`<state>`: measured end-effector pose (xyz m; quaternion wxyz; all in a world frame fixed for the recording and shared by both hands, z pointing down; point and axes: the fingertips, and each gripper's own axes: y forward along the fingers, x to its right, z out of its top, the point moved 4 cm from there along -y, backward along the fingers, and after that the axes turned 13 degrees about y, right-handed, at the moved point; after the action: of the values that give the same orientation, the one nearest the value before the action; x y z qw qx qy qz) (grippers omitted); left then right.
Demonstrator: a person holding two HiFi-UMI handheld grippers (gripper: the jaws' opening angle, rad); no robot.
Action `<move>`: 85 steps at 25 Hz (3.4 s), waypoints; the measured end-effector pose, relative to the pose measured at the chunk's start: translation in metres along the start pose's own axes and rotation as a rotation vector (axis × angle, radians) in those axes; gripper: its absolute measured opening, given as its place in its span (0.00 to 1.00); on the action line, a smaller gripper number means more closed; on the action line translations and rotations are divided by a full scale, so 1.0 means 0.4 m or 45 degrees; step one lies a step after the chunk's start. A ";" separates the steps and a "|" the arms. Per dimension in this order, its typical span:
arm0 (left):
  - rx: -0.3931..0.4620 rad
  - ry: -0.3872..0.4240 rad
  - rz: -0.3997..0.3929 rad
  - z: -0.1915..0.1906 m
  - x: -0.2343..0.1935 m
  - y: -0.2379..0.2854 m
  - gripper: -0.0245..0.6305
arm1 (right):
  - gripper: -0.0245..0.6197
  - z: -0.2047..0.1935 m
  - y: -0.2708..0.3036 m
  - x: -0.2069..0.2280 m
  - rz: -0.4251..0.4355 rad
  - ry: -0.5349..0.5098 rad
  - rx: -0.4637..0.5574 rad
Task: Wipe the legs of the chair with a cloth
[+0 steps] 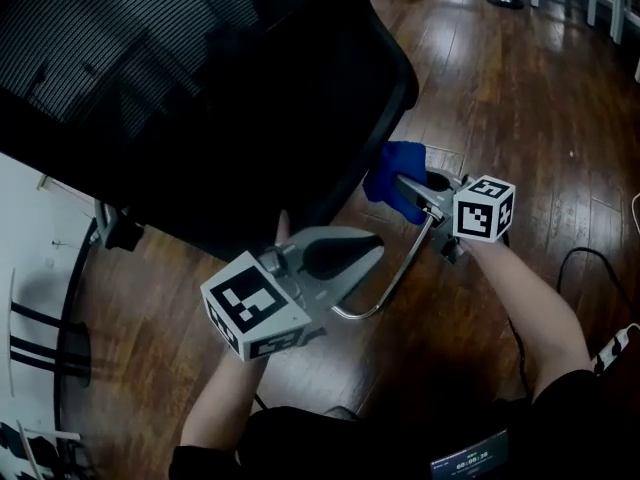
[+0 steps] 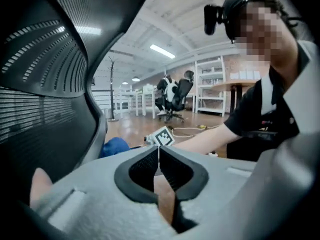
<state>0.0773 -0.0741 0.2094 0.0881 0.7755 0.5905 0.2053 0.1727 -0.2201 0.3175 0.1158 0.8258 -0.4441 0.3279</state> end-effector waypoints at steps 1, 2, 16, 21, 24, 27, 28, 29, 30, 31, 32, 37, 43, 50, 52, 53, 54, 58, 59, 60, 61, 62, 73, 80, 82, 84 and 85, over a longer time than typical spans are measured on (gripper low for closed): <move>-0.025 0.013 0.010 -0.005 -0.002 0.005 0.04 | 0.12 -0.004 0.013 -0.008 0.017 0.014 0.007; -0.019 -0.002 0.017 -0.005 -0.008 0.005 0.04 | 0.12 -0.005 0.028 -0.021 0.046 0.033 0.022; -0.130 -0.072 0.139 -0.149 -0.027 -0.253 0.04 | 0.13 -0.134 0.111 -0.331 0.424 -0.423 -0.186; -0.225 -0.231 0.278 -0.264 -0.078 -0.512 0.04 | 0.13 -0.193 0.110 -0.456 0.614 -0.537 -0.201; -0.246 -0.303 0.424 -0.315 -0.105 -0.652 0.04 | 0.13 -0.186 0.093 -0.433 0.626 -0.525 -0.208; -0.090 -0.209 0.419 -0.277 -0.080 -0.661 0.04 | 0.13 -0.177 0.085 -0.381 0.592 -0.534 -0.246; -0.016 -0.133 0.379 -0.243 -0.058 -0.628 0.04 | 0.13 -0.176 0.081 -0.367 0.587 -0.540 -0.253; 0.049 -0.055 0.337 -0.208 -0.036 -0.585 0.04 | 0.13 -0.176 0.078 -0.355 0.582 -0.549 -0.258; 0.102 0.008 0.290 -0.179 -0.017 -0.534 0.04 | 0.13 -0.175 0.075 -0.342 0.575 -0.566 -0.264; 0.142 0.048 0.233 -0.158 0.000 -0.479 0.04 | 0.13 -0.174 0.072 -0.330 0.562 -0.591 -0.276; 0.171 0.069 0.165 -0.147 0.013 -0.421 0.04 | 0.13 -0.174 0.069 -0.317 0.544 -0.623 -0.291; 0.175 0.139 -0.053 -0.123 0.024 -0.206 0.04 | 0.13 -0.172 0.062 -0.330 0.524 -0.885 -0.397; -0.099 0.230 -0.039 -0.142 -0.025 -0.114 0.04 | 0.15 -0.152 0.080 -0.350 0.601 -0.911 -0.331; -0.131 0.319 -0.100 -0.153 0.005 -0.140 0.04 | 0.14 -0.170 0.079 -0.369 0.626 -0.925 -0.376; -0.143 0.320 -0.142 -0.157 0.019 -0.155 0.04 | 0.13 -0.176 0.074 -0.380 0.655 -0.935 -0.375; -0.148 0.320 -0.164 -0.157 0.026 -0.160 0.04 | 0.13 -0.180 0.070 -0.384 0.666 -0.937 -0.380; -0.147 0.318 -0.181 -0.156 0.032 -0.168 0.04 | 0.13 -0.187 0.066 -0.390 0.673 -0.940 -0.394; -0.165 0.287 -0.143 -0.173 0.069 -0.245 0.04 | 0.12 -0.248 0.072 -0.456 0.760 -0.921 -0.481; -0.177 0.263 -0.112 -0.181 0.079 -0.269 0.04 | 0.12 -0.269 0.078 -0.483 0.793 -0.912 -0.497; -0.183 0.230 -0.077 -0.187 0.090 -0.295 0.04 | 0.12 -0.290 0.084 -0.513 0.826 -0.904 -0.509; -0.185 0.190 -0.045 -0.193 0.102 -0.324 0.04 | 0.12 -0.313 0.091 -0.545 0.858 -0.899 -0.518; -0.187 0.148 -0.023 -0.200 0.114 -0.355 0.04 | 0.12 -0.337 0.099 -0.578 0.888 -0.897 -0.522; 0.095 0.174 0.424 -0.286 0.253 -0.439 0.04 | 0.13 -0.455 0.125 -0.639 1.009 -0.946 -0.500; 0.186 -0.042 0.337 -0.378 0.289 -0.439 0.04 | 0.12 -0.473 0.155 -0.547 0.766 -0.785 -0.787; 0.278 -0.061 0.323 -0.379 0.287 -0.439 0.04 | 0.13 -0.490 0.153 -0.487 0.653 -0.821 -0.954; 0.296 -0.090 0.354 -0.407 0.282 -0.441 0.04 | 0.13 -0.537 0.130 -0.403 0.573 -0.827 -1.078; 0.301 -0.108 0.377 -0.425 0.272 -0.439 0.04 | 0.12 -0.566 0.120 -0.352 0.540 -0.842 -1.123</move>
<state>-0.1252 0.0620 0.3191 -0.0099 0.8667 0.4858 0.1125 -0.0205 -0.0463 0.3934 0.2356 0.6513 -0.7063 -0.1466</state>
